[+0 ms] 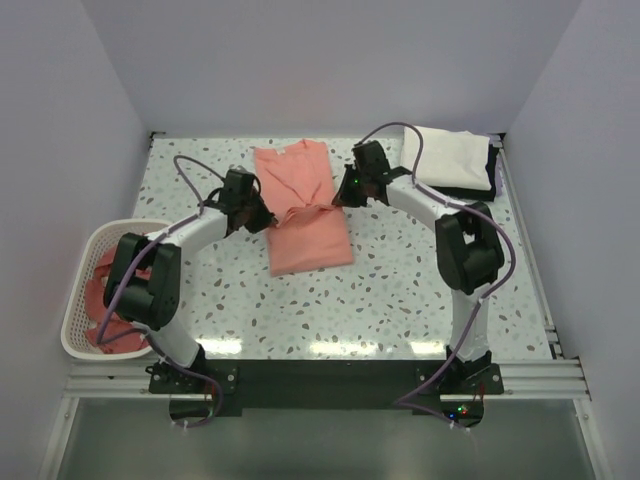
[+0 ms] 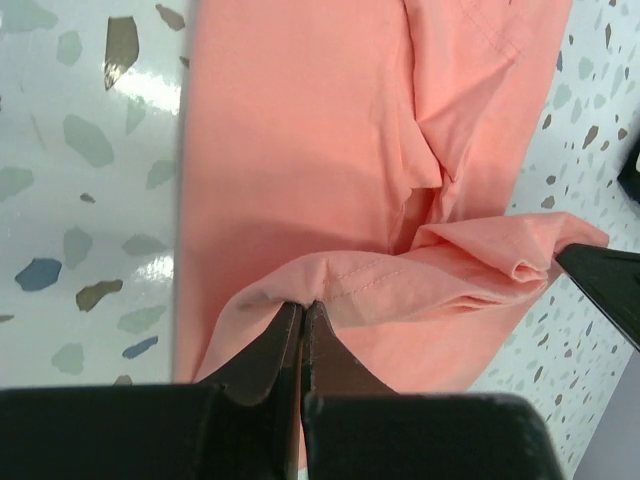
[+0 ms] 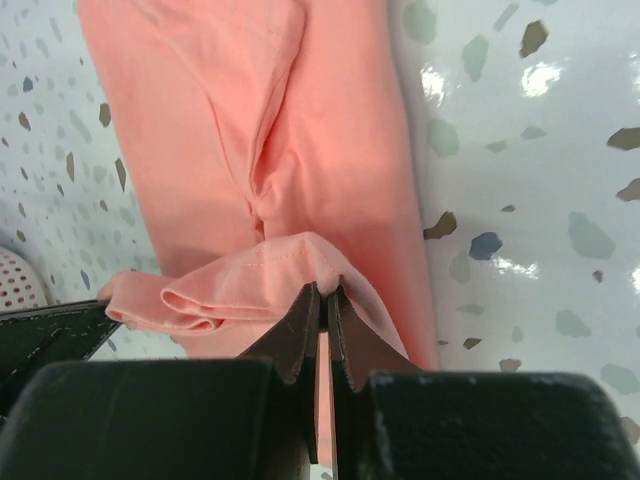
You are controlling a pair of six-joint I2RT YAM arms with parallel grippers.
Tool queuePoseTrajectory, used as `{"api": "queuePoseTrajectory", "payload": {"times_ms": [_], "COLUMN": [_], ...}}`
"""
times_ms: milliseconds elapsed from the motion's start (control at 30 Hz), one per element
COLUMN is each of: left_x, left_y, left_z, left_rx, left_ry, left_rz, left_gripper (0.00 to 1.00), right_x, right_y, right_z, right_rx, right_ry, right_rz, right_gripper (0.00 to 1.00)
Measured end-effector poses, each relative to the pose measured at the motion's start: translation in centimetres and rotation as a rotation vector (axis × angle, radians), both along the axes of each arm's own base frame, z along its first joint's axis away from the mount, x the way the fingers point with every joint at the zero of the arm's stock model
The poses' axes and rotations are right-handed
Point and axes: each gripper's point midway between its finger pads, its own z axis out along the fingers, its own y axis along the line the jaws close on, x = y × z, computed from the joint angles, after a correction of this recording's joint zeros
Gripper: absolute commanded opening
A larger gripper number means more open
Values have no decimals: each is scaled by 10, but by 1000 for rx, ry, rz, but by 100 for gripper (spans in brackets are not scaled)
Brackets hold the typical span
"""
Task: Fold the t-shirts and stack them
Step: Fold the tshirt
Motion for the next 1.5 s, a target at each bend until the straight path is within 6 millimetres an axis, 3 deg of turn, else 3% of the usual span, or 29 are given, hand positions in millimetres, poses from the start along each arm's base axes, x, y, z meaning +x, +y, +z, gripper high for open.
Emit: {"api": "queuePoseTrajectory", "payload": {"times_ms": [167, 567, 767, 900, 933, 967, 1033, 1067, 1100, 1233, 1367, 1467, 1500], "left_x": [20, 27, 32, 45, 49, 52, 55, 55, 56, 62, 69, 72, 72], "left_y": [-3, 9, 18, 19, 19, 18, 18, 18, 19, 29, 42, 45, 44], "left_z": [-4, -6, -6, -7, -8, -10, -15, -18, -20, -19, -7, 17, 27], "left_rx": [-20, -35, -38, -42, -44, -45, -50, -46, -46, -33, -25, -23, -24], "left_ry": [-4, -3, -4, -14, -17, -20, -17, -14, -12, -30, -68, -125, -147], "left_rz": [1, 25, 47, 38, 33, 27, 13, 4, -4, -17, -2, 1, -3], "left_gripper": [0, 0, 0, 0, 0, 0, 12, 19, 37, 63, 63, 51, 42], "right_x": [15, 26, 43, 47, 48, 48, 50, 52, 54, 60, 67, 64, 60], "right_y": [-9, 3, 12, 14, 13, 12, 8, 6, 4, -7, -17, -23, -25], "right_z": [-2, -9, -4, -14, -18, -22, -30, -33, -36, -38, -31, -17, -10], "right_rx": [10, 56, 75, 80, 81, 80, 79, 81, 82, 85, 82, 83, 84], "right_ry": [2, 21, -3, 10, 17, 27, 43, 49, 54, 55, 37, 10, 0], "right_rz": [-24, 14, 21, 19, 16, 13, 2, -6, -11, -30, -40, -42, -42], "right_gripper": [0, 0, 0, 0, 1, 10, 21, 31, 36, 51, 51, 51, 51]}}
